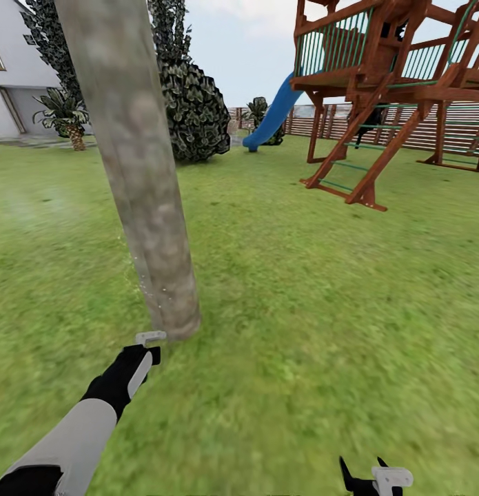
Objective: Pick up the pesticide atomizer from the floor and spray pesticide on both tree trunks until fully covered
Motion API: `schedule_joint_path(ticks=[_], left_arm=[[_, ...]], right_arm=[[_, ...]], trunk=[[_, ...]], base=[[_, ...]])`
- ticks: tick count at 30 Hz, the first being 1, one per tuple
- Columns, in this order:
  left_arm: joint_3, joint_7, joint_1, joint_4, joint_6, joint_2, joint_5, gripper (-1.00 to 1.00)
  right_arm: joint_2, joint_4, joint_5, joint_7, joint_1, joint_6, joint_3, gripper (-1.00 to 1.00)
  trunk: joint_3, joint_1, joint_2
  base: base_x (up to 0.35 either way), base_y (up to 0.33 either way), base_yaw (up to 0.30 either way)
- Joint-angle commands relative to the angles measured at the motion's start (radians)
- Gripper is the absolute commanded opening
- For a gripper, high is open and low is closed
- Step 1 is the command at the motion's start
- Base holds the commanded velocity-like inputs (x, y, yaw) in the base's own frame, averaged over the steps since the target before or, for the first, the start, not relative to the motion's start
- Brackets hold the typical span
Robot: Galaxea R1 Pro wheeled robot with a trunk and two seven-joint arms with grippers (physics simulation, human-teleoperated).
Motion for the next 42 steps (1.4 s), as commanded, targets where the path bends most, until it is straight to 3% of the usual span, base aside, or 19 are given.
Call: schedule_joint_path(ticks=[1,3,5,7,8,11,13,16,19,25,31,38,42], left_arm=[[-0.001,0.001,-0.003,0.000,0.003,0.003,-0.001,-1.00],[0.001,0.000,-0.006,0.000,0.006,0.014,-0.002,-1.00],[0.006,0.000,-0.024,-0.002,0.037,0.049,0.002,-1.00],[0.003,0.000,-0.026,-0.035,0.074,0.057,0.003,-1.00],[0.001,0.000,-0.024,-0.067,0.091,0.053,0.002,-1.00],[-0.001,0.000,-0.023,-0.176,0.176,-0.012,0.001,-1.00],[-0.002,0.000,-0.024,-0.208,0.201,-0.021,0.000,-1.00],[0.004,-0.001,-0.025,-0.228,0.216,-0.010,-0.002,-1.00],[0.005,-0.003,-0.029,-0.236,0.220,0.020,0.008,-1.00],[-0.001,0.000,-0.029,-0.396,0.362,-0.035,0.001,-1.00],[0.002,0.000,-0.032,-0.407,0.370,-0.023,-0.002,-1.00],[-0.001,0.000,-0.085,-0.441,0.382,-0.057,0.002,-1.00],[0.005,-0.001,-0.091,-0.481,0.432,-0.041,0.005,-1.00]], right_arm=[[0.000,0.000,0.000,0.000,0.000,0.000,0.000,1.00],[0.000,0.000,0.000,0.000,0.000,0.000,0.000,1.00],[0.000,0.000,0.000,0.000,0.000,0.000,0.000,1.00],[0.000,0.000,0.000,0.000,0.000,0.000,0.000,1.00],[0.000,0.000,0.000,0.000,0.000,0.000,0.000,1.00],[0.000,0.000,0.000,0.000,0.000,0.000,0.000,1.00],[0.000,0.000,0.000,0.000,0.000,0.000,0.000,1.00],[0.000,0.000,0.000,0.000,0.000,0.000,0.000,1.00],[0.000,0.000,0.000,0.000,0.000,0.000,0.000,1.00],[0.000,0.000,0.000,0.000,0.000,0.000,0.000,1.00],[0.000,0.000,0.000,0.000,0.000,0.000,0.000,1.00],[0.000,0.000,0.000,0.000,0.000,0.000,0.000,1.00],[0.000,0.000,0.000,0.000,0.000,0.000,0.000,1.00]], trunk=[[0.000,0.000,0.000],[0.000,0.000,0.000],[0.000,0.000,0.000],[0.000,0.000,0.000],[0.000,0.000,0.000],[0.000,0.000,0.000],[0.000,0.000,0.000],[0.000,0.000,0.000],[0.000,0.000,0.000],[0.000,0.000,0.000],[0.000,0.000,0.000],[0.000,0.000,0.000],[0.000,0.000,0.000]], base=[[-0.018,-0.017,0.000],[-0.007,-0.007,0.000],[-0.001,-0.001,0.000],[0.000,0.000,0.000],[0.000,0.000,0.000],[0.000,0.000,0.000],[0.000,0.000,0.000],[0.000,0.000,0.000],[0.000,0.000,0.000],[0.000,0.000,0.000],[-0.107,0.054,0.000],[-0.011,0.006,0.000],[0.000,0.000,0.000]])
